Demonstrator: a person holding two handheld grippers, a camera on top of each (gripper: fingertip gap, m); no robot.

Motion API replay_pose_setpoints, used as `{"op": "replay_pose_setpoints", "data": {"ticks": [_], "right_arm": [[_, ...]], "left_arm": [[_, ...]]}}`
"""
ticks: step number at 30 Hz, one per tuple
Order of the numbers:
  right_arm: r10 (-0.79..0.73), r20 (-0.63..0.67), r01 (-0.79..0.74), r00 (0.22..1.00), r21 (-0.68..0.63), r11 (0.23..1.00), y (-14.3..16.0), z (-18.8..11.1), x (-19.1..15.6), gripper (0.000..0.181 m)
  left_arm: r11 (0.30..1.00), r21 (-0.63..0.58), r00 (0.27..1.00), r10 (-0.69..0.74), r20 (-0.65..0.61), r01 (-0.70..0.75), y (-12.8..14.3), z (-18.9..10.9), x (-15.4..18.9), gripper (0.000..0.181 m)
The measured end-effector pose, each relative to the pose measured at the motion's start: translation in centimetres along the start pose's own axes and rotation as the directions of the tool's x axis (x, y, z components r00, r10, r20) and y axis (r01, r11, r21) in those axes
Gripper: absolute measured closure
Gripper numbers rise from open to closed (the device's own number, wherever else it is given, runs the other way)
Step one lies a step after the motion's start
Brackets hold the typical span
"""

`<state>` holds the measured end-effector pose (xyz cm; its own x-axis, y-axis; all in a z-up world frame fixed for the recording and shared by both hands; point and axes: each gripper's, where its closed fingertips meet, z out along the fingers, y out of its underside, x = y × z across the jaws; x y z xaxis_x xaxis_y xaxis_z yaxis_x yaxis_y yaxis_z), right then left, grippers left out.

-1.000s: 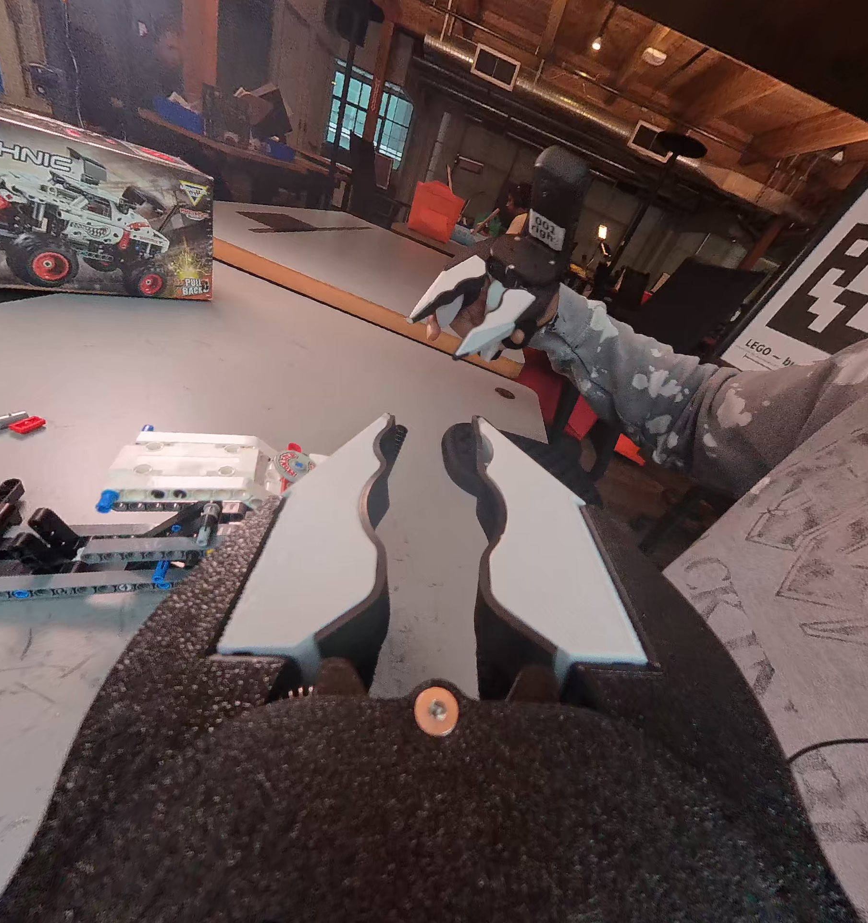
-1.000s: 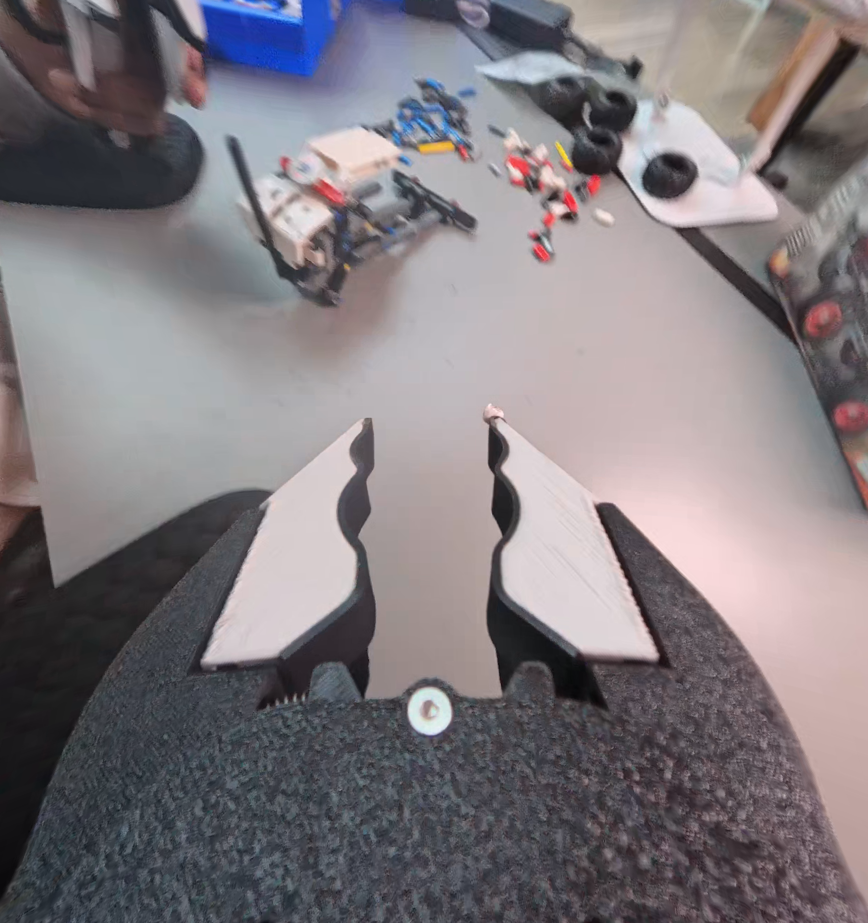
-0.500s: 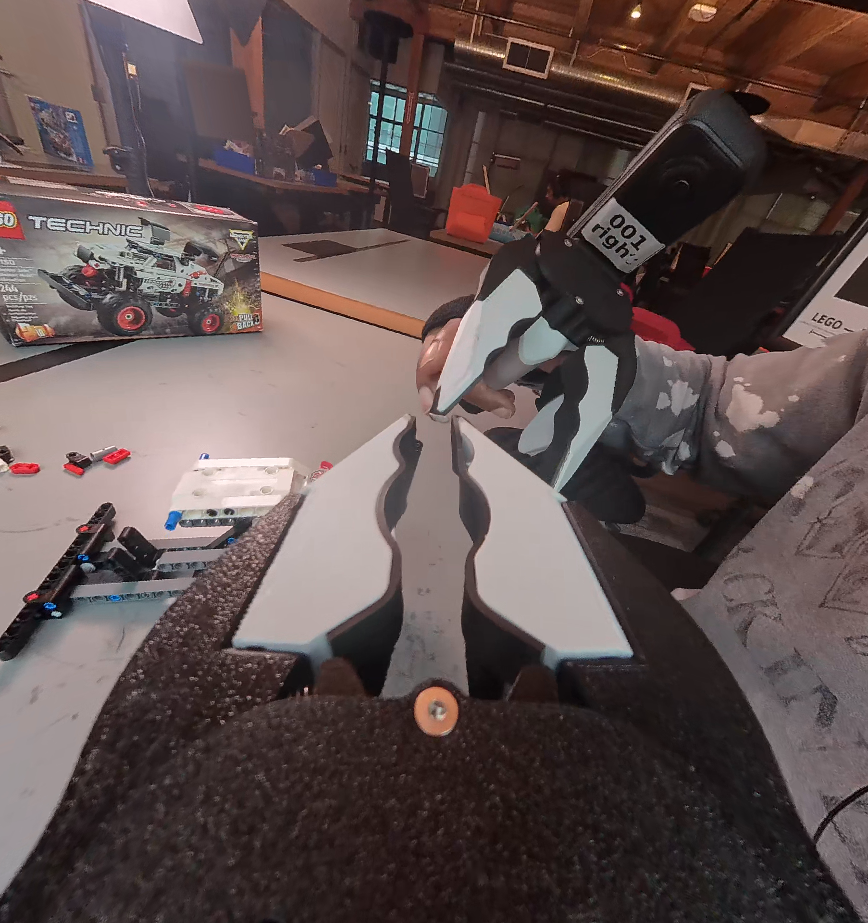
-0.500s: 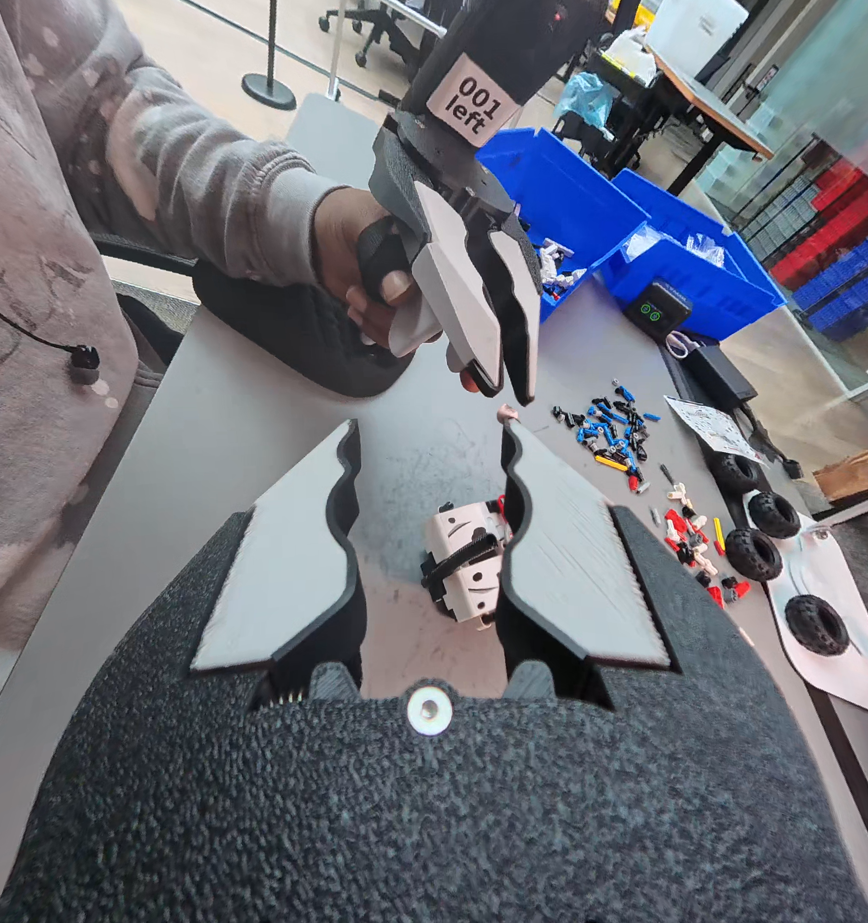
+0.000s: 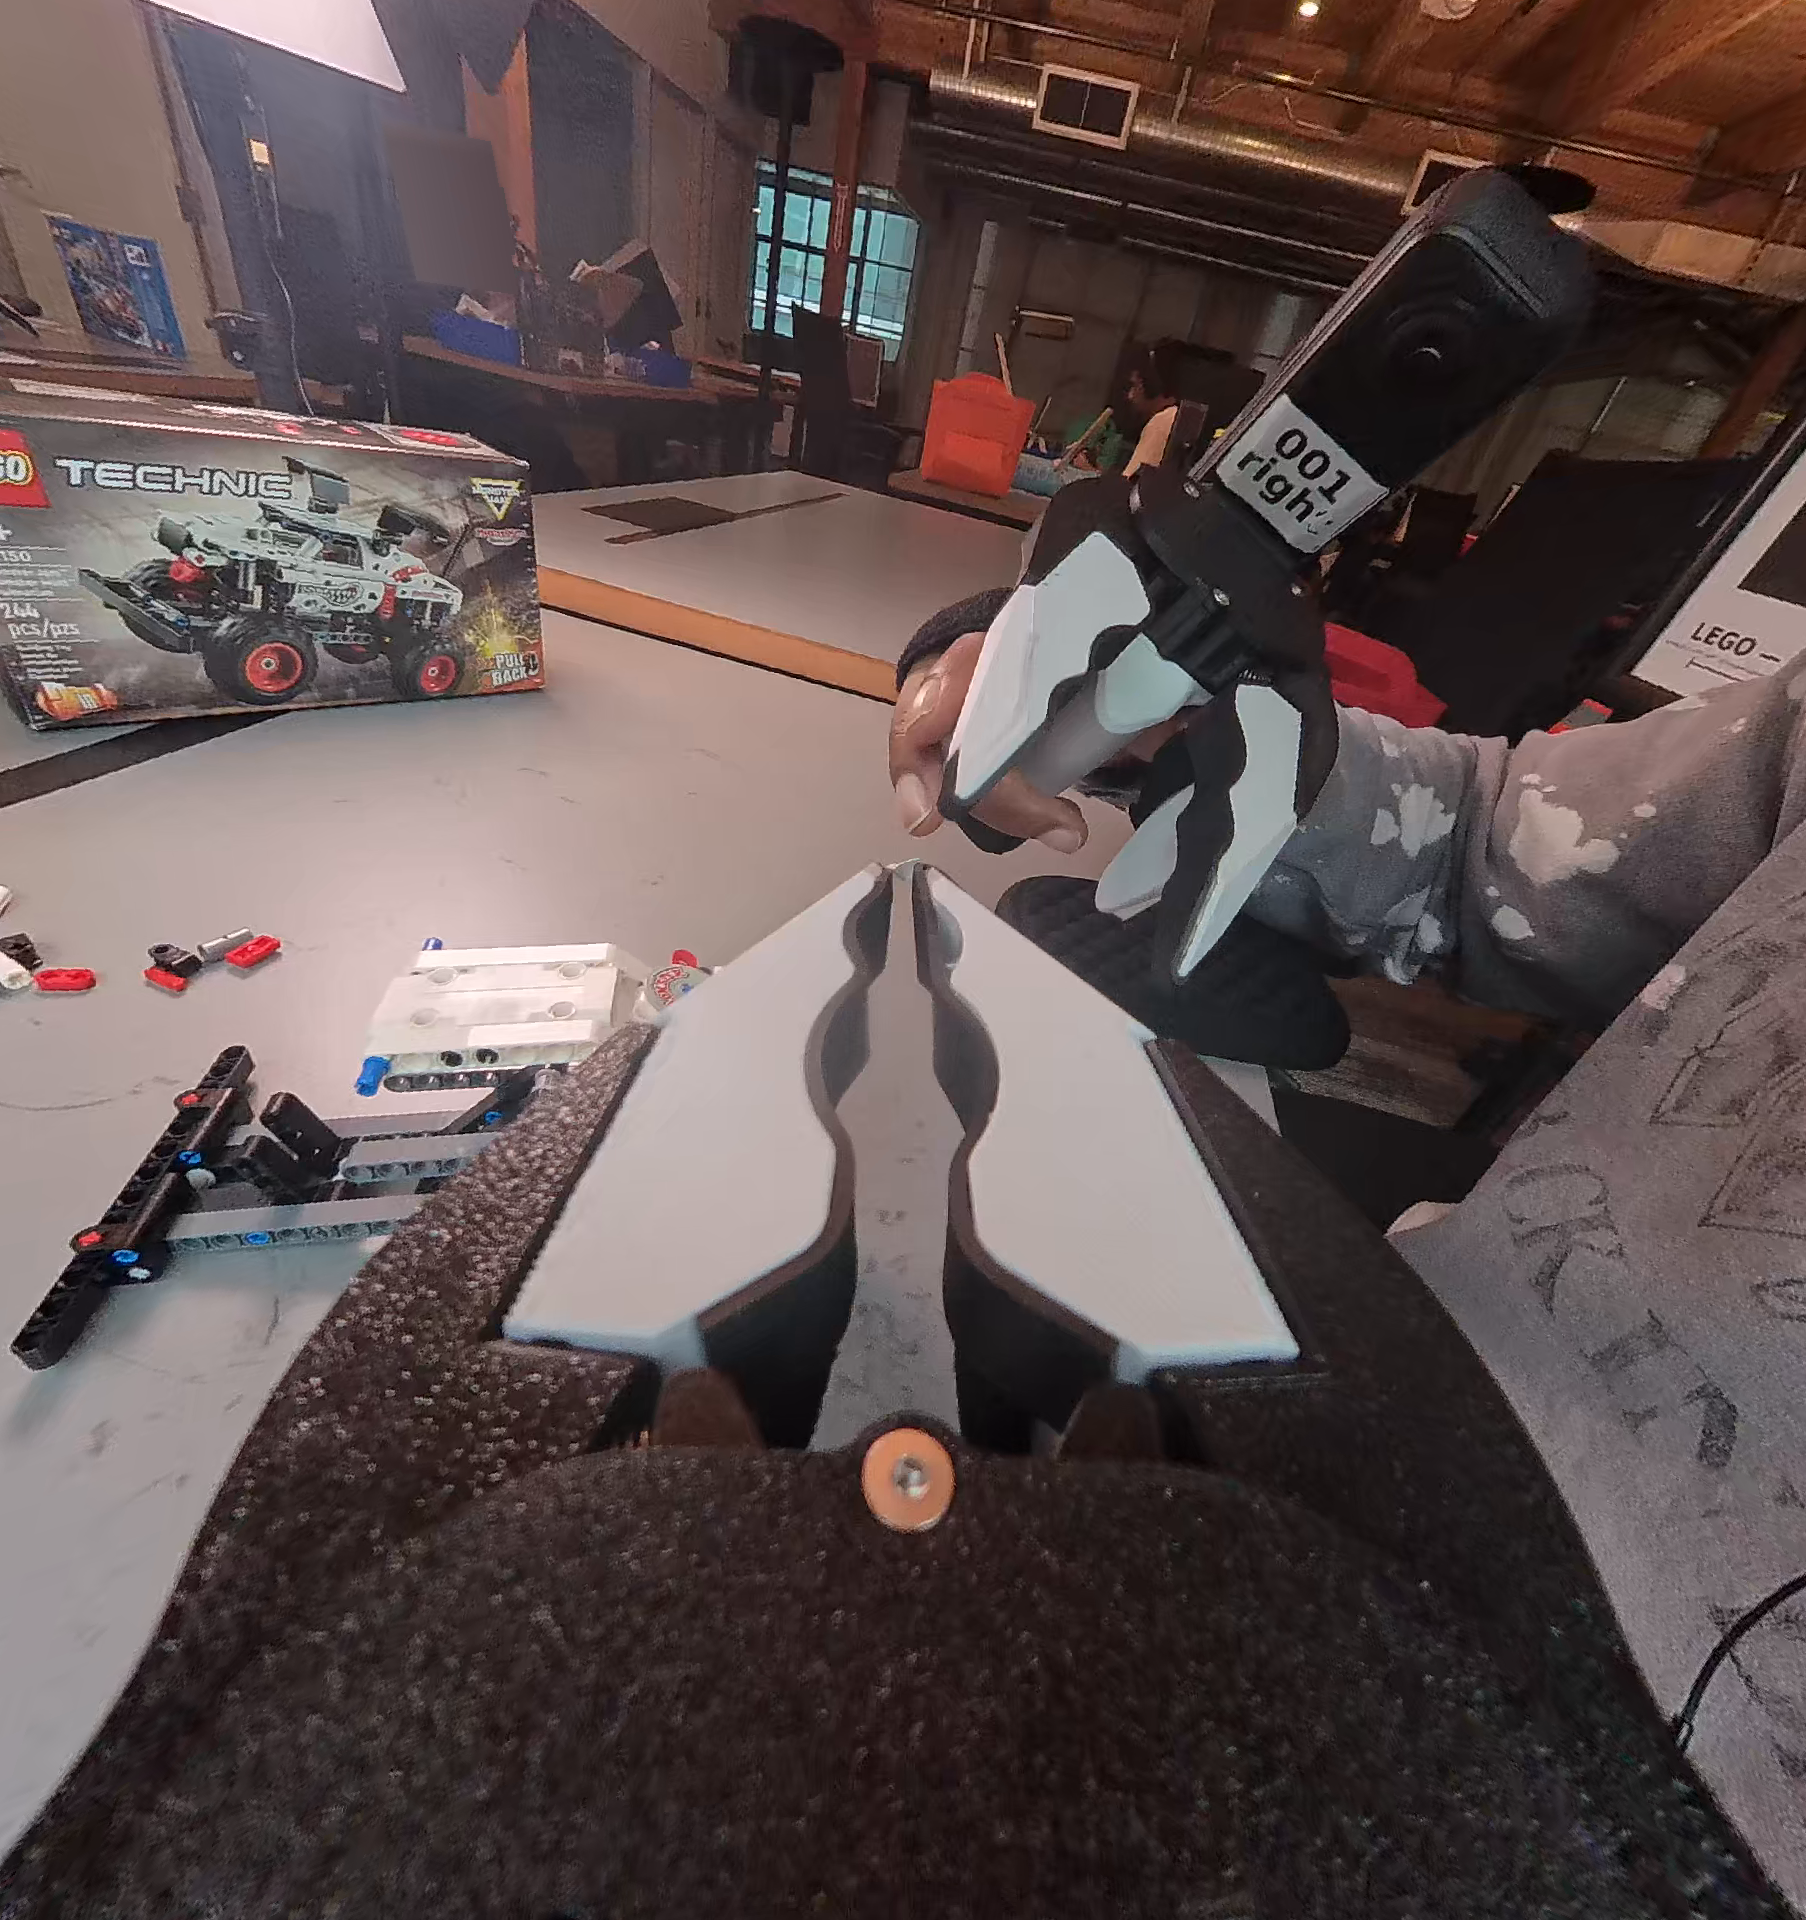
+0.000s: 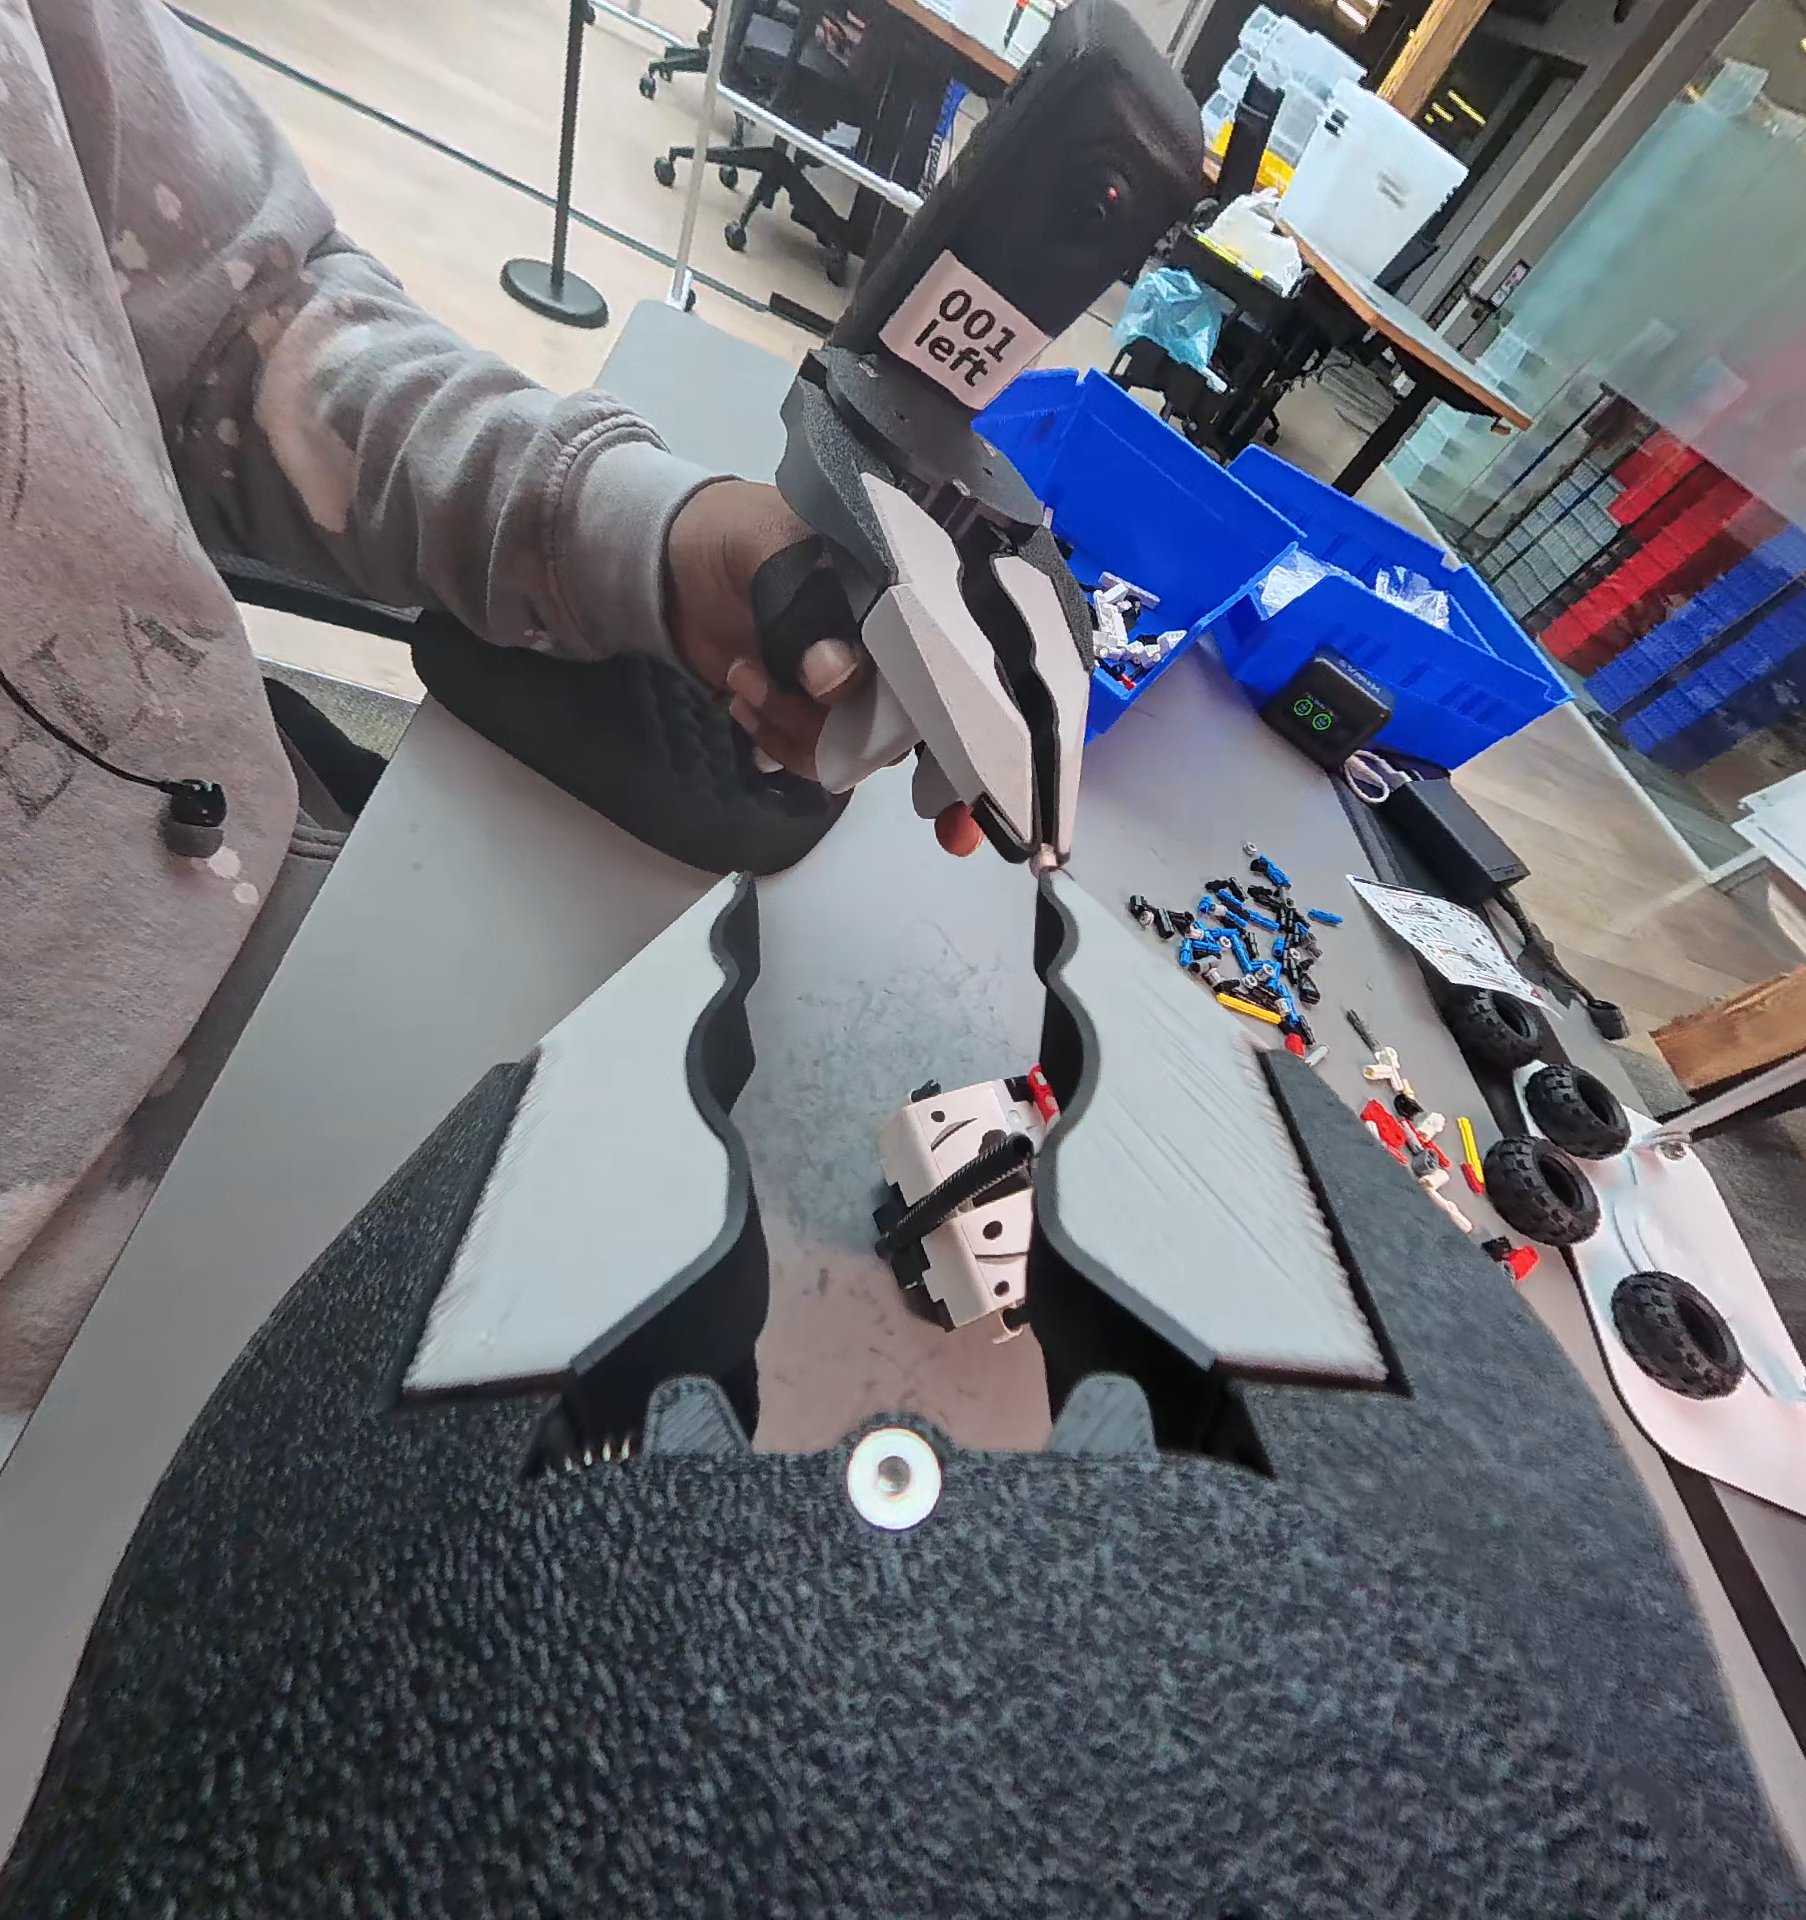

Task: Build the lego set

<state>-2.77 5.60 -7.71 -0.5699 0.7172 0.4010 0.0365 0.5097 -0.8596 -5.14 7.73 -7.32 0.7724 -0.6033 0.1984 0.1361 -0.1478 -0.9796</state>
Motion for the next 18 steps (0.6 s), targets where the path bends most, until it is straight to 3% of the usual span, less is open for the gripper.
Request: {"op": "replay_pose_setpoints", "data": {"ticks": [5, 12, 15, 18], "right_arm": [[0.029, -0.055, -0.028, 0.998, 0.016, 0.999, 0.5, -0.5, 1.1, 0.13], [0.133, -0.187, -0.121, 0.973, 0.077, 0.99, 2.4, -2.2, 3.9, 0.133], [0.171, -0.233, -0.152, 0.957, 0.1, 0.983, 3.4, -2.6, 4.8, 0.136], [0.204, -0.266, -0.18, 0.942, 0.112, 0.977, 4.3, -3.0, 5.7, 0.138]], "left_arm": [[0.999, -0.024, 0.997, 0.05, 0.06, -0.049, -0.4, -0.9, -1.2, 0.172], [0.972, -0.136, 0.945, 0.221, 0.242, -0.192, -2.6, -5.1, -5.7, 0.151], [0.931, -0.258, 0.888, 0.334, 0.317, -0.258, -3.1, -7.5, -8.3, 0.146], [0.857, -0.437, 0.785, 0.461, 0.413, -0.274, -5.0, -11.7, -13.2, 0.146]]}}
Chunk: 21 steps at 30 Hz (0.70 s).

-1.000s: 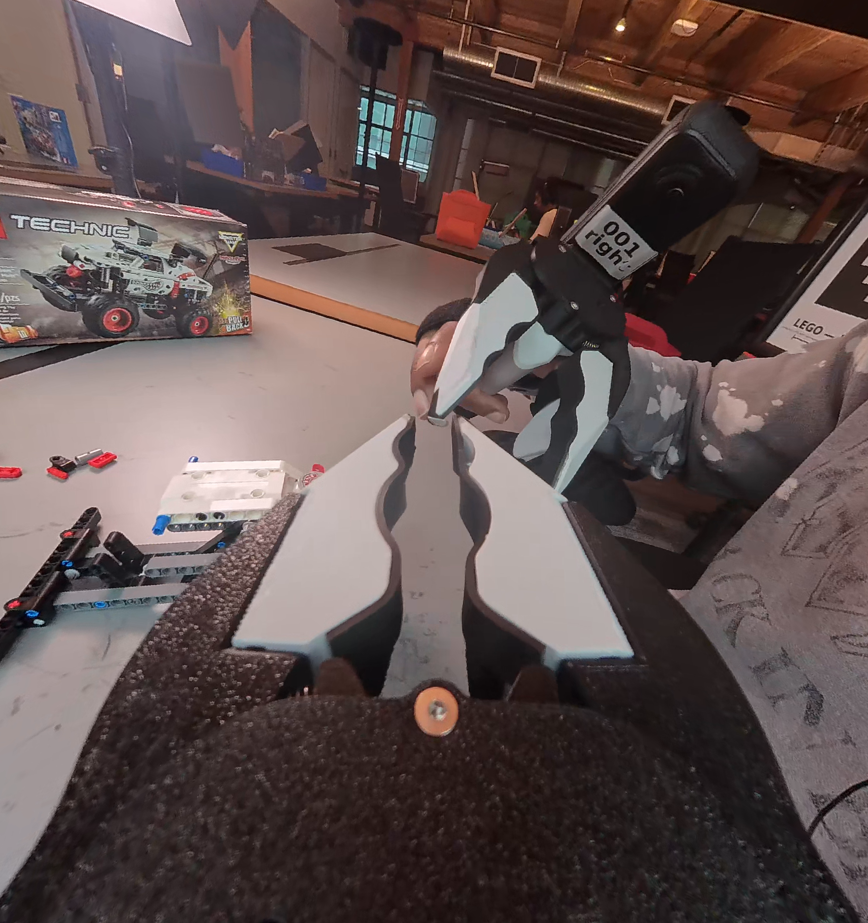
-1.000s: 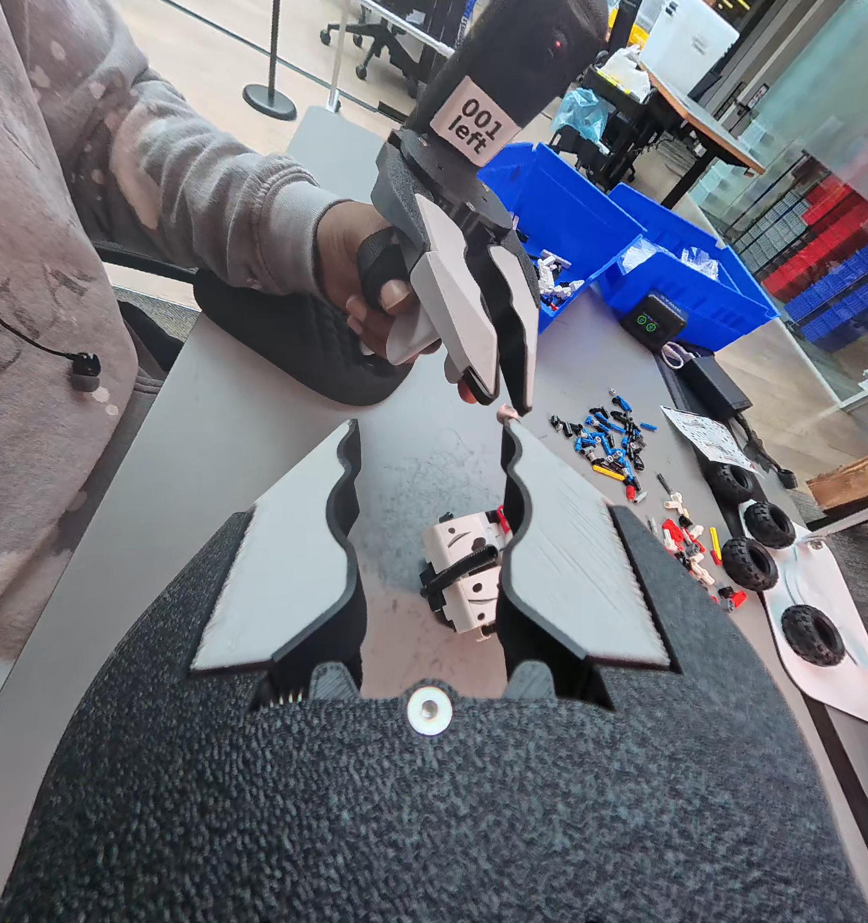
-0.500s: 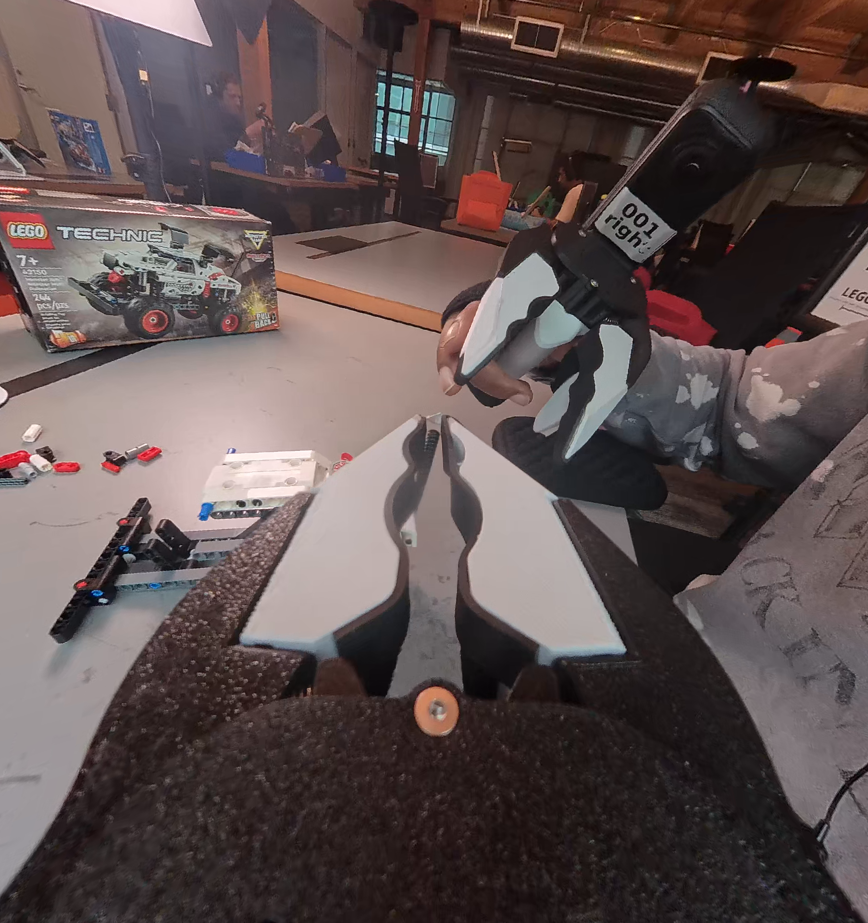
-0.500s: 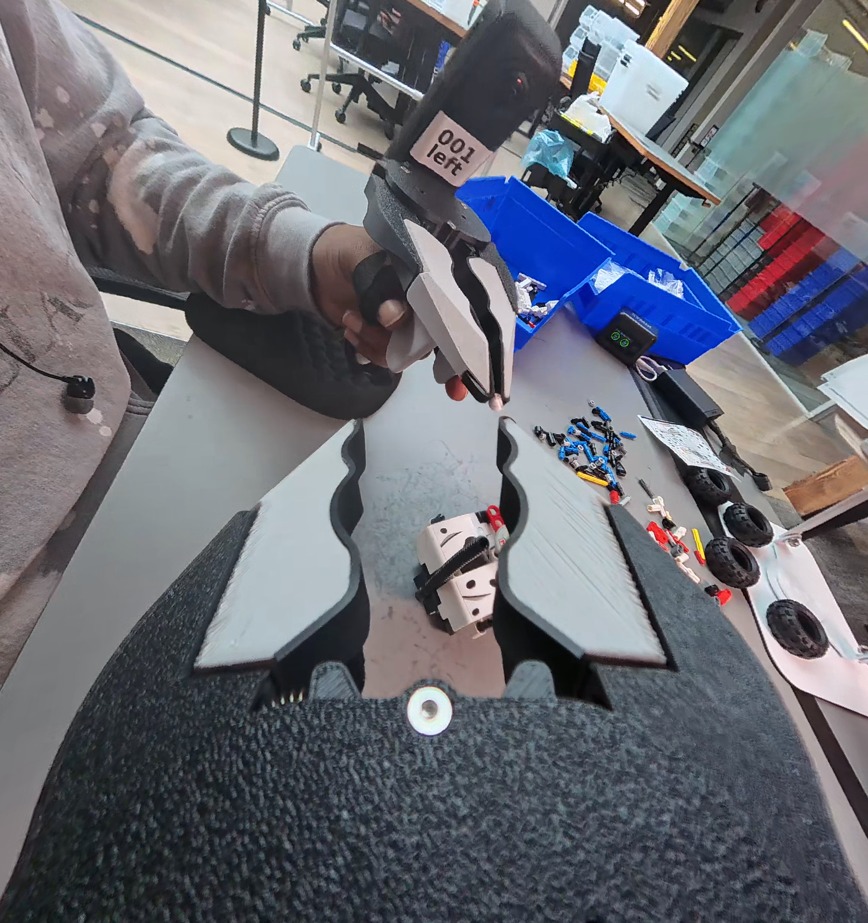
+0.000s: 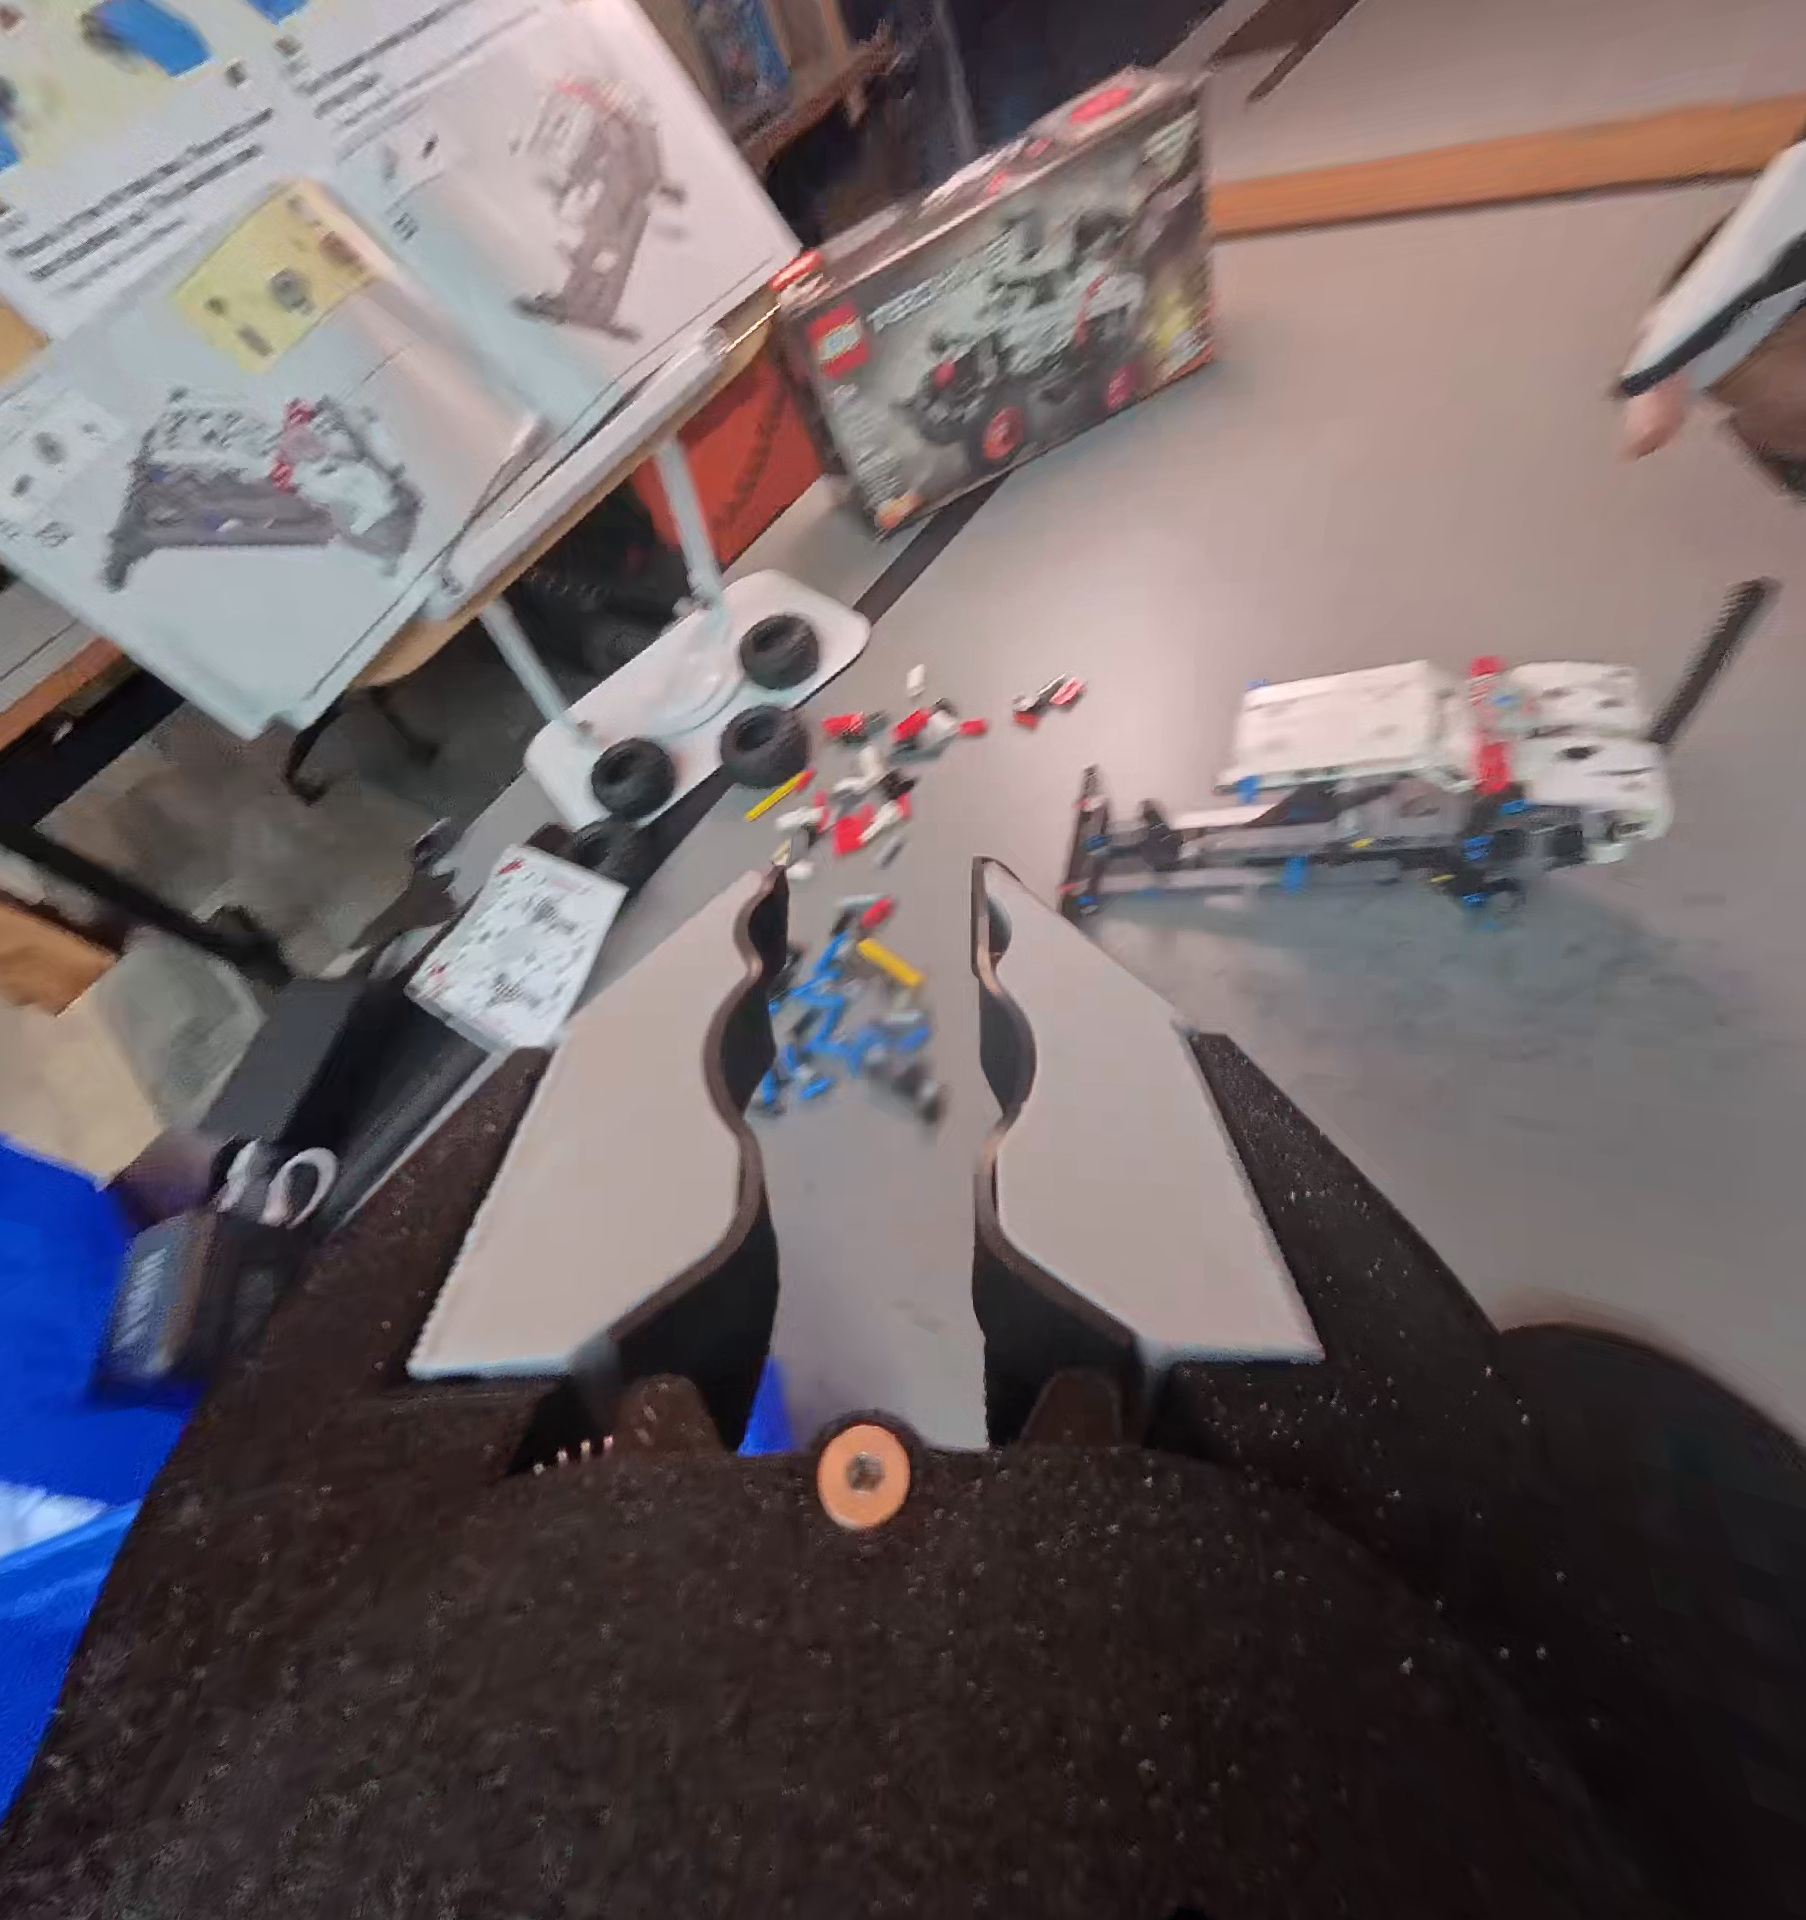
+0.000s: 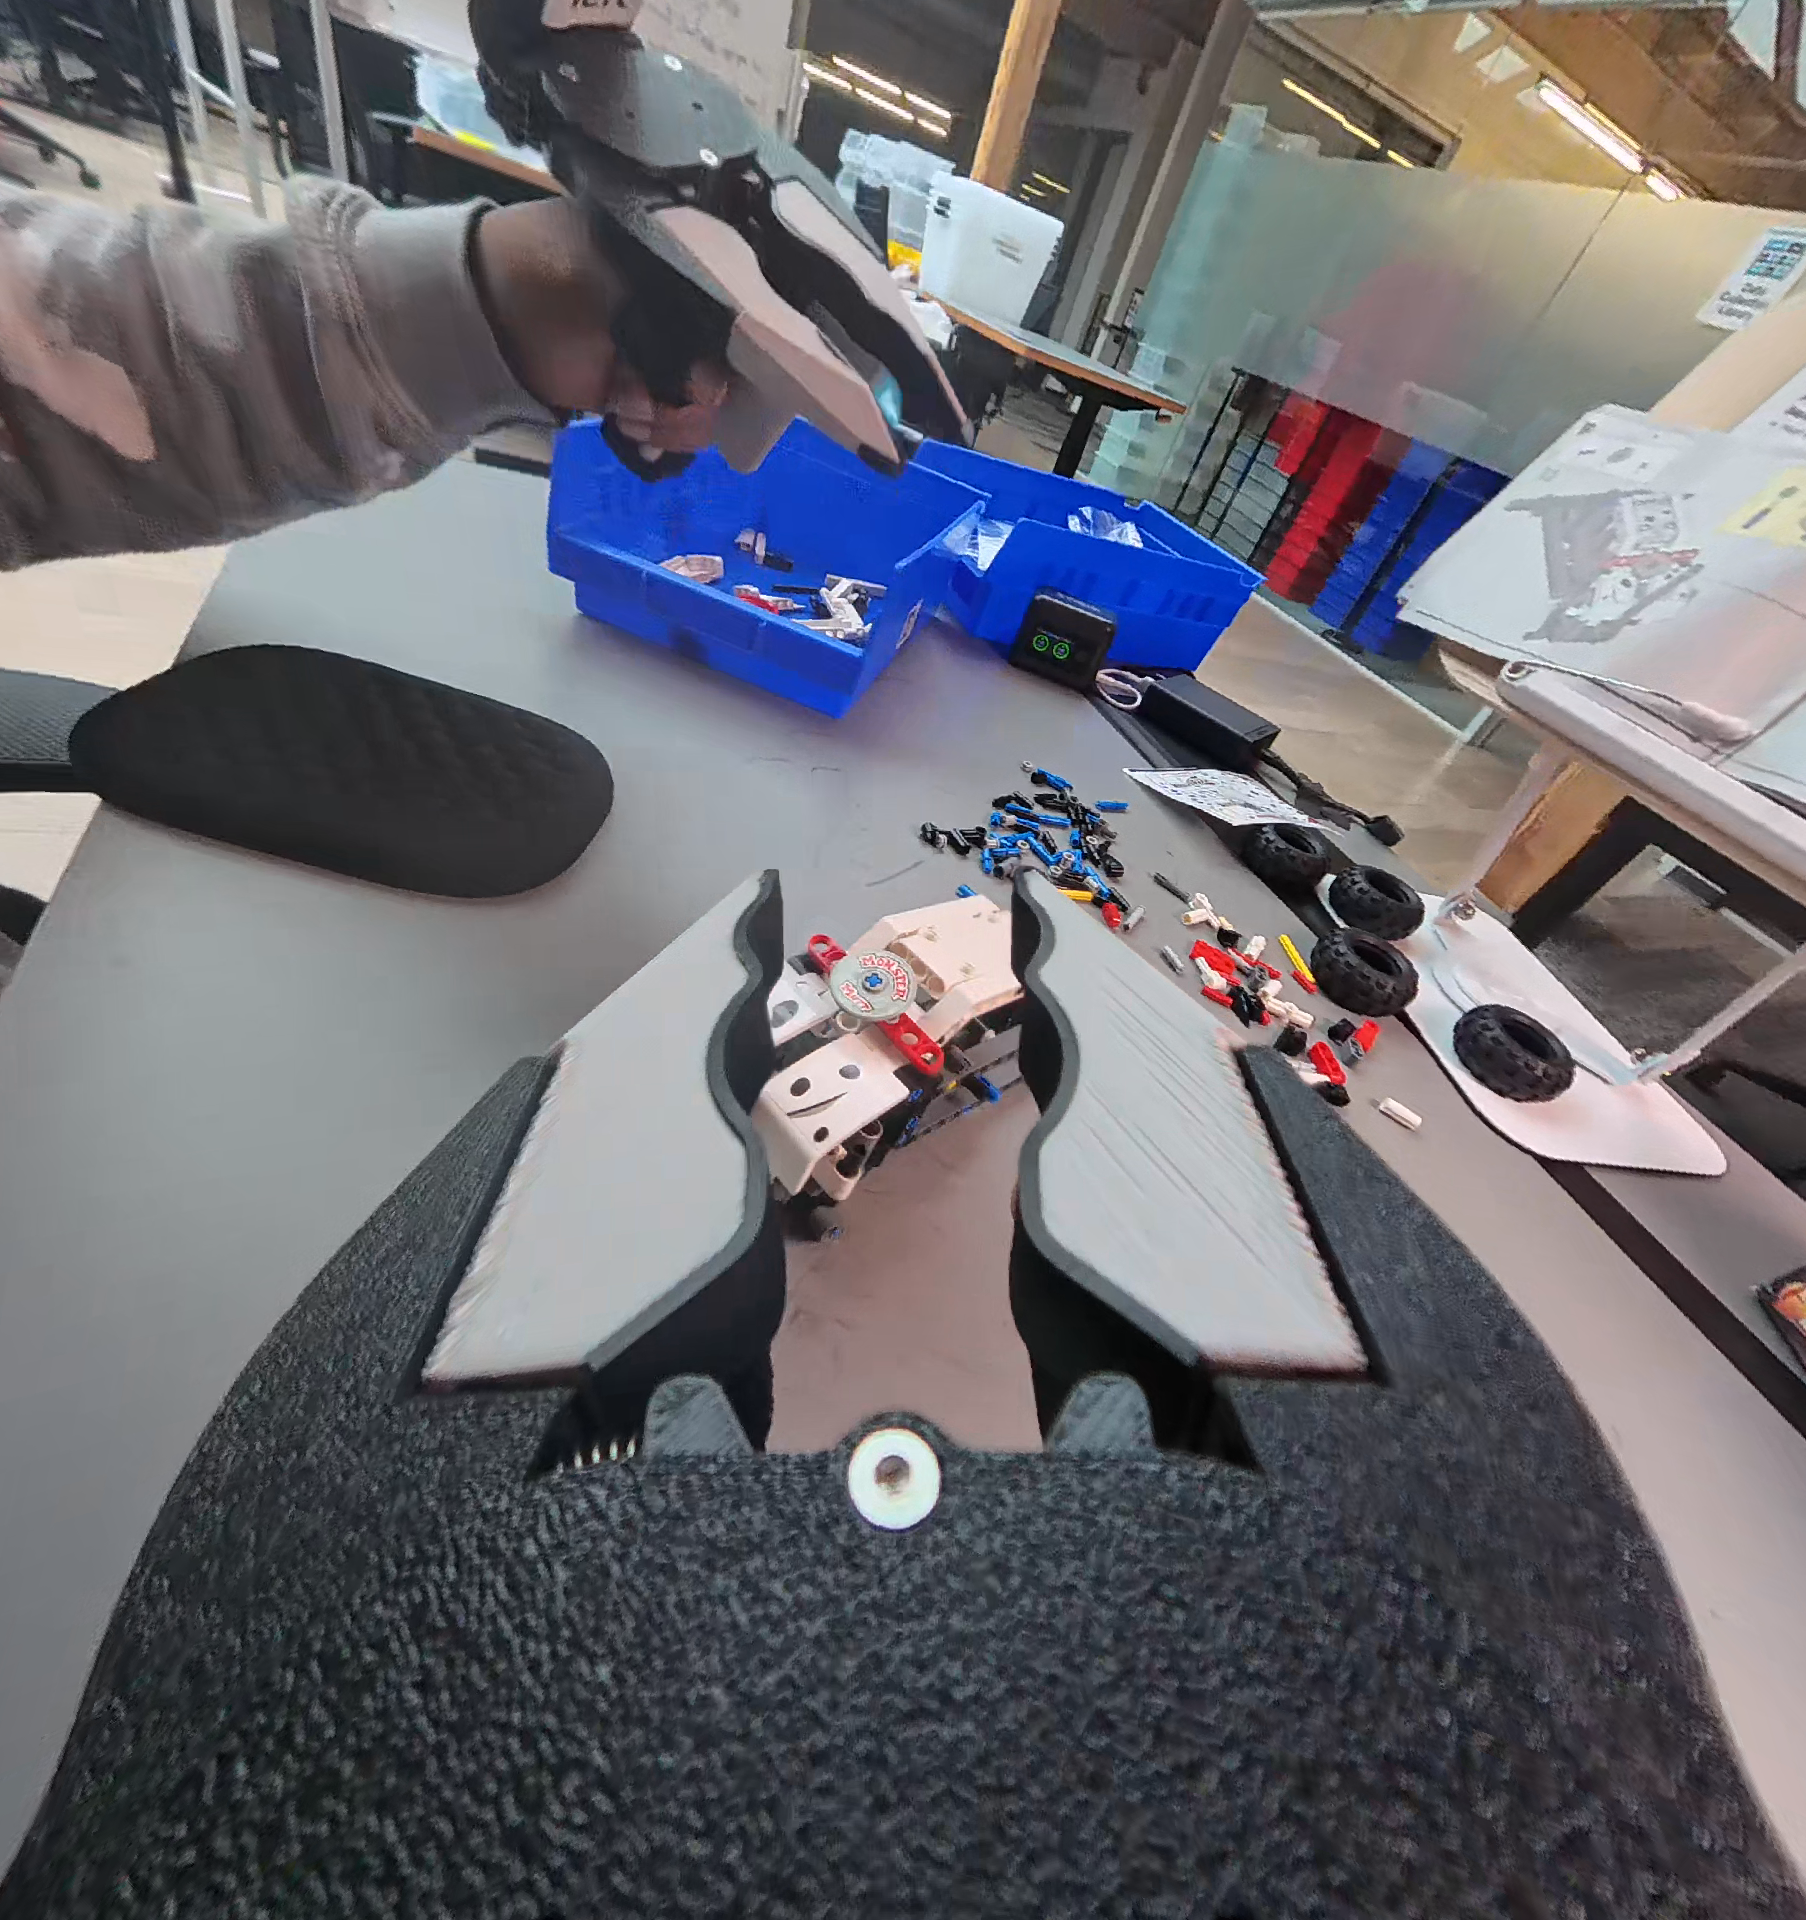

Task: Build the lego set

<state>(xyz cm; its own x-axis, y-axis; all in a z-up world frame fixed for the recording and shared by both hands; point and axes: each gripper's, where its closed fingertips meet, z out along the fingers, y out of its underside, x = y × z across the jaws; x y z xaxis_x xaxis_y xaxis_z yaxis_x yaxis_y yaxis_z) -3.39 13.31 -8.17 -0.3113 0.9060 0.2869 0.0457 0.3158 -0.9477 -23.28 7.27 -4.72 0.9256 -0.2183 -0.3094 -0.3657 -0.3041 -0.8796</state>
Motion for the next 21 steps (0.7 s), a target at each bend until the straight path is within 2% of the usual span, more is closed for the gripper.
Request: {"op": "replay_pose_setpoints", "data": {"ticks": [2, 4, 7, 9, 12, 17, 21], "right_arm": [[0.029, -0.029, -0.028, 0.999, 0.008, 1.0, 0.3, -0.1, 1.0, 0.139], [0.059, -0.063, -0.058, 0.996, 0.026, 0.998, 0.7, -0.3, 2.0, 0.142], [0.105, -0.108, -0.1, 0.989, 0.046, 0.994, 1.3, -0.5, 3.3, 0.146], [0.127, -0.127, -0.122, 0.984, 0.046, 0.991, 1.9, -0.7, 3.8, 0.147], [0.146, -0.158, -0.144, 0.977, 0.026, 0.989, 2.9, -0.9, 4.6, 0.149], [0.202, -0.195, -0.206, 0.96, -0.002, 0.979, 4.8, -0.9, 6.0, 0.152], [0.233, -0.206, -0.242, 0.95, -0.019, 0.97, 6.2, -0.7, 6.8, 0.155]], "left_arm": [[0.991, -0.128, 0.996, -0.031, 0.083, 0.041, 1.6, -0.7, -6.0, 0.144], [0.961, -0.234, 0.982, -0.114, 0.148, 0.147, 3.6, -1.4, -12.5, 0.14], [0.832, -0.43, 0.936, -0.303, 0.179, 0.351, 8.6, -2.0, -20.4, 0.126], [0.732, -0.482, 0.874, -0.442, 0.202, 0.482, 11.3, -1.9, -24.4, 0.123], [0.606, -0.49, 0.764, -0.6, 0.237, 0.627, 14.3, -0.9, -29.0, 0.12], [0.465, -0.463, 0.619, -0.74, 0.263, 0.754, 17.7, 1.1, -34.0, 0.115], [0.407, -0.497, 0.599, -0.732, 0.325, 0.767, 20.9, 1.7, -35.9, 0.111]]}}
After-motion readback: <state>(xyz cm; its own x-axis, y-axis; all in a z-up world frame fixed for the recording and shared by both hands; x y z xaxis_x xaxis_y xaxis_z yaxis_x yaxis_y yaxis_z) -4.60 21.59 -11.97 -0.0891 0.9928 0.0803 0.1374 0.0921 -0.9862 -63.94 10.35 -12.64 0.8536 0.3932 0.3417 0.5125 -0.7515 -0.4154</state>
